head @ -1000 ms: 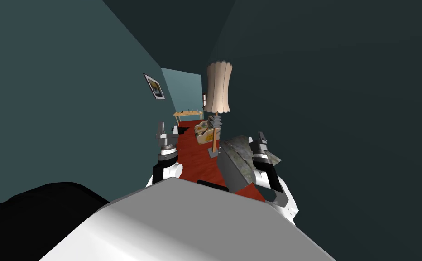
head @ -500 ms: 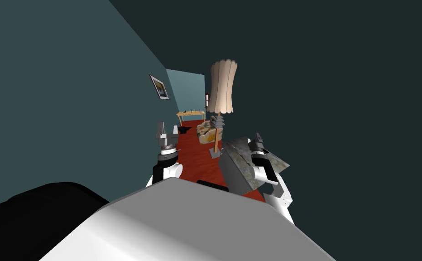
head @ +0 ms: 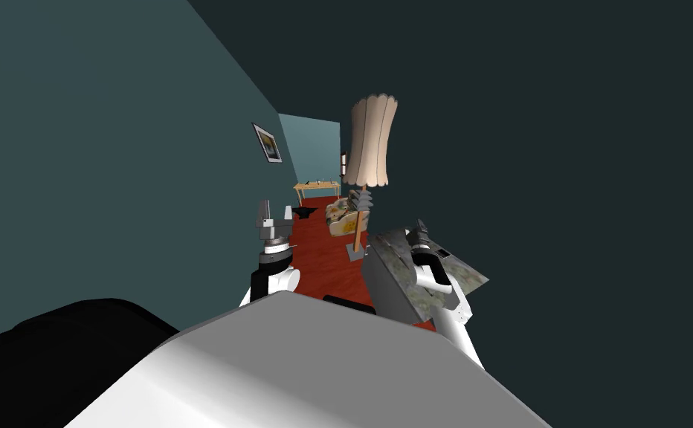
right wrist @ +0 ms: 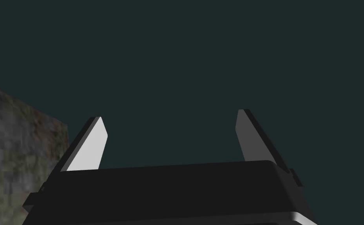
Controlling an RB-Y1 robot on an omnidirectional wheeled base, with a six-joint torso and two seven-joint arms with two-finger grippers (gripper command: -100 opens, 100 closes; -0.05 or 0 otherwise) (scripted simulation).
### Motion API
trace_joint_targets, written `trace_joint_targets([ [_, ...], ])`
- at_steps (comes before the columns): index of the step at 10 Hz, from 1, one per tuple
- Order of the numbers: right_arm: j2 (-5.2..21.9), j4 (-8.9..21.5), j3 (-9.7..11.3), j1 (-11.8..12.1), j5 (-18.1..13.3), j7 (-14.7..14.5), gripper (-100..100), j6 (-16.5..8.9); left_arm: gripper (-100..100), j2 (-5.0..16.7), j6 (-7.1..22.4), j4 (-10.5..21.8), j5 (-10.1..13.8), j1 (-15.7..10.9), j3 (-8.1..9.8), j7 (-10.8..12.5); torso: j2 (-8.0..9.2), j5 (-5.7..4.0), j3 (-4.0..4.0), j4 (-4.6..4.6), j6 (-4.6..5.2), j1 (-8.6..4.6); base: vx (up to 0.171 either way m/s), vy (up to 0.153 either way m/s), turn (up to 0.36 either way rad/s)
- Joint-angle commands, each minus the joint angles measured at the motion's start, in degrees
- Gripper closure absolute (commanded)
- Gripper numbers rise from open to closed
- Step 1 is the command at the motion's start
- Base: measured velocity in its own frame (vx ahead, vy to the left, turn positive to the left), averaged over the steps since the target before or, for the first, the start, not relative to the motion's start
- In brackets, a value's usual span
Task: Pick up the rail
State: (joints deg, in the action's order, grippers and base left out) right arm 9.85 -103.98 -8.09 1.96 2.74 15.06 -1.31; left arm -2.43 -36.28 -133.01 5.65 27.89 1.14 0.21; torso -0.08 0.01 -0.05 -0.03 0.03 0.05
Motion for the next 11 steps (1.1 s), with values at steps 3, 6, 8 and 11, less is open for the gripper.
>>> trace_joint_targets([
  [3, 0.1, 3.3, -1.0, -2.9, 0.1, 0.9, -100, -4.9, 0, 0.0, 0.0, 0.0, 0.0, 0.0, 0.00, 0.0, -0.03, 0.01, -0.02, -0.01, -0.01, 0.03, 0.018, 0.013, 0.055],
  [6, 0.2, 8.6, -2.9, -8.1, 0.3, 2.9, -100, -10.6, 0, 0.0, 0.0, 0.0, 0.0, 0.0, 0.00, 0.0, -0.04, 0.01, -0.02, -0.01, -0.01, 0.04, 0.030, 0.018, 0.081],
  [8, 0.2, 9.9, -2.9, -8.3, 0.3, 2.9, -100, -12.8, 0, 0.0, 0.0, 0.0, 0.0, 0.0, 0.00, 0.0, -0.07, 0.01, -0.04, -0.02, 0.00, 0.06, 0.024, 0.016, 0.016],
  [11, 0.5, 15.4, -4.9, -13.7, 0.5, 5.0, -100, -18.3, 0, 0.0, 0.0, 0.0, 0.0, 0.0, 0.00, 0.0, -0.04, 0.01, -0.02, -0.01, 0.00, 0.04, 0.032, 0.018, 0.062],
])
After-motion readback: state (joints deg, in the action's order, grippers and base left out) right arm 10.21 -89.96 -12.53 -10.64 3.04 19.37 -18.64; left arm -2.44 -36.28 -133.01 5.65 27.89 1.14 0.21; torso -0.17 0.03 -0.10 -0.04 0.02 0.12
